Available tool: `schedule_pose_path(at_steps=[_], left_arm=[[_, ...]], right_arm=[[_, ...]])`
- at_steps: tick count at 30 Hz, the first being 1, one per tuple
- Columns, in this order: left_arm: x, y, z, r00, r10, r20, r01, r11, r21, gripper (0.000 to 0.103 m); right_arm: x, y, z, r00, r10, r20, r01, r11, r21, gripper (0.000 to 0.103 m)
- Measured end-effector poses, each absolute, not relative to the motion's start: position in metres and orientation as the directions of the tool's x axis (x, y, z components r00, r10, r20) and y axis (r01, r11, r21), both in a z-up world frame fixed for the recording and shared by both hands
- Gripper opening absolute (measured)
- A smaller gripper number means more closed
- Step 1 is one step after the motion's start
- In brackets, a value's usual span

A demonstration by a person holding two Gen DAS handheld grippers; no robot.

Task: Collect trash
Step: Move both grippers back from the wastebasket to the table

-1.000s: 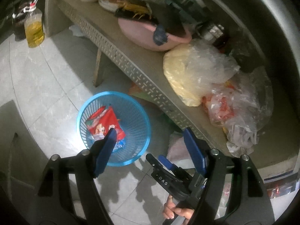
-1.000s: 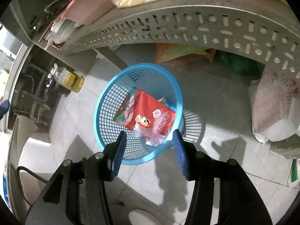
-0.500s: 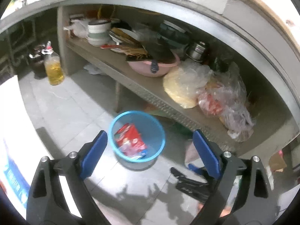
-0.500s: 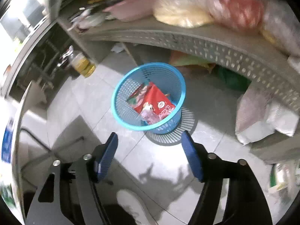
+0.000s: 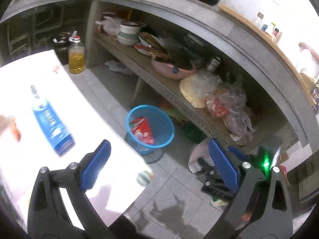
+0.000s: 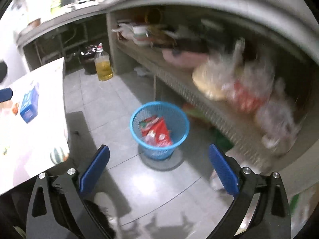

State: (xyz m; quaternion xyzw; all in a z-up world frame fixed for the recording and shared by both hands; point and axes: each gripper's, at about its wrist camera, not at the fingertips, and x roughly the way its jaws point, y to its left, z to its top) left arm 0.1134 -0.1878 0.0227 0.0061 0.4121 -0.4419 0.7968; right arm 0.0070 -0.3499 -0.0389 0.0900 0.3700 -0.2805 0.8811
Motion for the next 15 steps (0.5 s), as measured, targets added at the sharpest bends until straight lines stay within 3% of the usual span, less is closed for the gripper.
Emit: schedule_pose_path(at_steps=[5,9,15], left_arm=[[0.100,-0.141,0.023,0.289,-0.718,-0.633,0.701,0.609,-0.372,0.094],[0.086,-0.106,0.014,0.303,-0.705,-0.642,0.679,0.632,-0.374,0.094],[0.069,-0.045,0.004,0.364,-0.710,-0.603,0.631,0.664,-0.402,0.094]], right_arm=[[-0.002,-0.324,0.002,0.644,-0.481,-0.595,0.540,0.837,-0.092,0.096],[-0.010,-0.306,0.017,0.766,-0.358,-0.533,0.433,0.901,0.016,0.096],[0.002,-0.272,0.026,0.814,-0.250,-0.525,0.336,0.939,0.073,0.096]])
